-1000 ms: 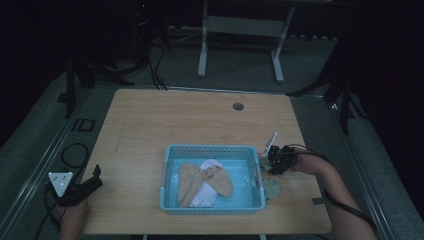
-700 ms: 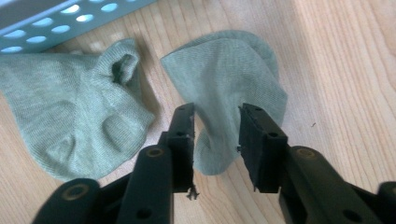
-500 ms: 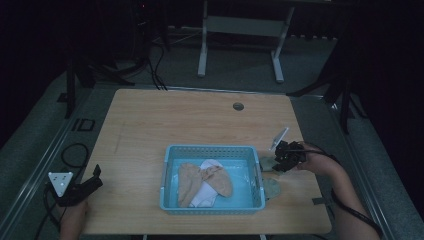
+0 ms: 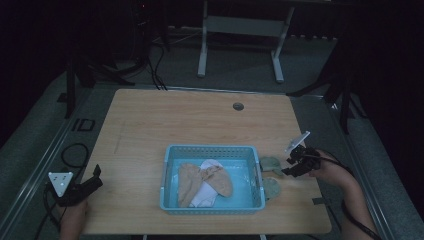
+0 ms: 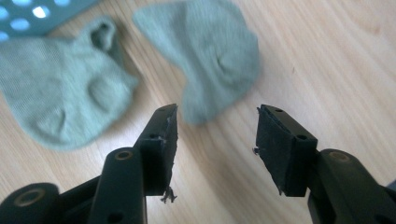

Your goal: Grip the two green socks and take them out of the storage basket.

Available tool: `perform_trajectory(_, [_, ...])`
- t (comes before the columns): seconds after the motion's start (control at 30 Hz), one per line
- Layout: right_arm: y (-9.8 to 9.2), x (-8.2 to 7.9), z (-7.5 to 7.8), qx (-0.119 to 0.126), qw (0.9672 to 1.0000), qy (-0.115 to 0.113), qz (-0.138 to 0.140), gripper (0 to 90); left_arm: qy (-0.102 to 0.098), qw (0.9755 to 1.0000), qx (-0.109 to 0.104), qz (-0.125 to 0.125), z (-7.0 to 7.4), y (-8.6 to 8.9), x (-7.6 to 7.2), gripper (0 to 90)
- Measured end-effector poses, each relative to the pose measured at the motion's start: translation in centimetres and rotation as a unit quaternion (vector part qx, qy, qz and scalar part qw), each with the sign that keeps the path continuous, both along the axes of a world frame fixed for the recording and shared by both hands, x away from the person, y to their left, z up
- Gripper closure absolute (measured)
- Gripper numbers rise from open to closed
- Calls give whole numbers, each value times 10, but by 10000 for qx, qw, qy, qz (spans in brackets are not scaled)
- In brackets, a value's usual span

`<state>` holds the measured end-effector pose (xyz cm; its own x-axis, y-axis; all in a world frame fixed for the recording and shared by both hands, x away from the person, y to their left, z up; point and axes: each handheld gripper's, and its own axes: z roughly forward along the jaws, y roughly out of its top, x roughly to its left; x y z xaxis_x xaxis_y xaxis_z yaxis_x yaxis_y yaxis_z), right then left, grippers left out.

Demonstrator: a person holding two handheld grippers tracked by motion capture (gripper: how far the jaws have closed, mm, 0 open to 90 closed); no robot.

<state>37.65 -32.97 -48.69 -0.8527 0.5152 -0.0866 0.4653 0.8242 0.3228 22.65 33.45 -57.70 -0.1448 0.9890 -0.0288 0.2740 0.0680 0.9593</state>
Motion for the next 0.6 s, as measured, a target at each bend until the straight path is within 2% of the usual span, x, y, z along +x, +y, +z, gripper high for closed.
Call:
perform_trajectory(0.2, [-18, -5, -6, 129, 9995, -63, -295, 418, 2, 10000, -7, 3, 0, 0, 0, 13])
perform_trajectory(0.23, [-24, -7, -8, 150, 9986, -140, -482, 381, 6, 10000, 7, -4, 0, 0, 0, 13])
perform_trajectory(0.27, [-24, -7, -8, 150, 9986, -140, -482, 381, 6, 10000, 7, -4, 0, 0, 0, 13])
perform_trajectory(0.3, [-30, -9, -9, 234, 9976, -212, -623, 364, 5, 10000, -1, 0, 0, 0, 0, 13])
perform_trajectory(0.33, [-33, -10, -11, 291, 9969, -174, -716, 338, 5, 10000, -1, 0, 0, 0, 0, 14])
perform_trajectory(0.47, [-41, -14, -18, 239, 9952, -207, -924, 286, 2, 10000, -13, -4, 0, 0, 0, 14])
perform_trajectory(0.5, [-46, -17, -22, 262, 9934, -258, -1088, 274, 2, 10000, -5, -6, 0, 0, 0, 13])
perform_trajectory(0.53, [-46, -17, -22, 262, 9934, -258, -1088, 274, 2, 10000, -5, -6, 0, 0, 0, 13])
perform_trajectory(0.57, [-53, -20, -23, 405, 9898, -393, -1312, 243, 3, 10000, 5, -8, 0, 0, 0, 14])
perform_trajectory(0.6, [-56, -21, -24, 479, 9883, -434, -1384, 230, 2, 10000, -1, -7, 0, 0, 0, 13])
